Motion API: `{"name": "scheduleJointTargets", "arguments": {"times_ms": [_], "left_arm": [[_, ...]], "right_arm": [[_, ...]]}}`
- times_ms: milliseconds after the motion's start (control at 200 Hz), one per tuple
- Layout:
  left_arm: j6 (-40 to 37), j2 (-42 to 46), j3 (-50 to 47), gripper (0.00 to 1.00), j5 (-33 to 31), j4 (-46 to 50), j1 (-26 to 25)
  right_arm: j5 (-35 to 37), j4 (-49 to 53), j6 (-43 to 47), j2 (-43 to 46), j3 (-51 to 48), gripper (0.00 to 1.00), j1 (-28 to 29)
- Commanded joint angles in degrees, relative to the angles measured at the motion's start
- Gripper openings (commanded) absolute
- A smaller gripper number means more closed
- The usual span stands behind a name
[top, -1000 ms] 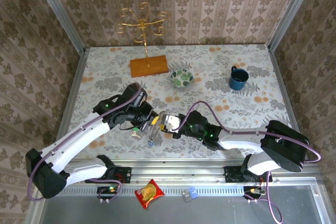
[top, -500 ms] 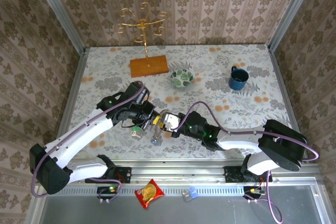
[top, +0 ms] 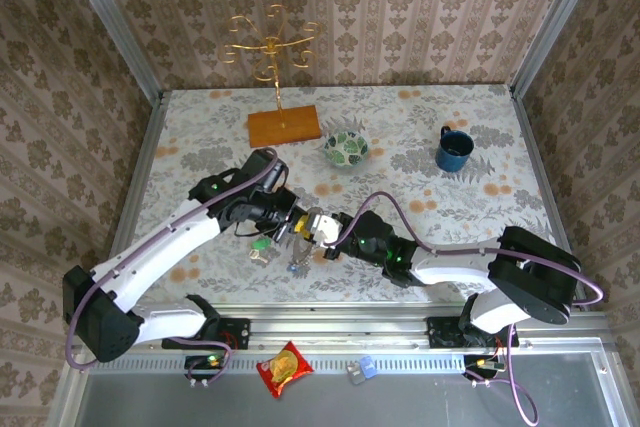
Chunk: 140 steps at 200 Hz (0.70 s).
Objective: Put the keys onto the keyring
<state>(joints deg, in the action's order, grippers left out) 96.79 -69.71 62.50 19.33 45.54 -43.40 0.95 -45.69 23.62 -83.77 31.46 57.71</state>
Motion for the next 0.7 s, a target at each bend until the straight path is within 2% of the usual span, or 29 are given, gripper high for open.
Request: {"name": "scheduleJointTargets", "arguments": {"times_ms": [0,160,210,270,300,350,435,530,630,695], "left_arm": [[2.3,-0.3,2.2,0.00,2.4,2.7,0.2],[1.4,0.0,1.9,0.00,1.6,2.0,0.3],[0.3,0.8,0.7,0.00,0.9,-0.6,0.6],[-0.2,2.8,-1.2,0.21,-2.0,-3.9,0.7],[-0.8,4.1,-1.7,0.35,-4.7,-4.7,0.7],[-3.1,6.1,-2.5,0.49,-10.0,-6.3,0.7],[-14.4,8.9,-3.4,0.62,-17.6,-10.0,1.8],[-30.7,10.8,-5.8,0.64,-21.0,-16.8,4.2],[-45.7,13.4,-11.6,0.66,-20.0,-27.6,6.8],[-56.1,15.0,-16.2,0.65,-16.9,-34.9,8.6]], "right_arm": [[1.2,-3.3,-0.8,-0.8,2.0,0.16,0.4],[1.7,-3.6,-1.3,-0.9,2.3,0.00,0.5],[1.5,-3.5,-1.5,-0.9,2.2,0.00,0.5],[1.0,-3.6,-1.9,-0.8,2.0,0.00,0.4],[0.7,-3.5,-2.0,-0.7,1.8,0.00,0.3],[0.4,-3.6,-2.6,-0.5,1.4,0.00,0.2],[-1.0,-3.9,-4.4,0.2,0.7,0.00,-0.7],[-3.7,-4.3,-6.2,1.1,-0.2,0.00,-2.0],[-6.4,-3.4,-7.6,2.3,-0.7,0.00,-3.4],[-8.5,-3.0,-9.1,3.3,-1.0,0.00,-4.7]]}}
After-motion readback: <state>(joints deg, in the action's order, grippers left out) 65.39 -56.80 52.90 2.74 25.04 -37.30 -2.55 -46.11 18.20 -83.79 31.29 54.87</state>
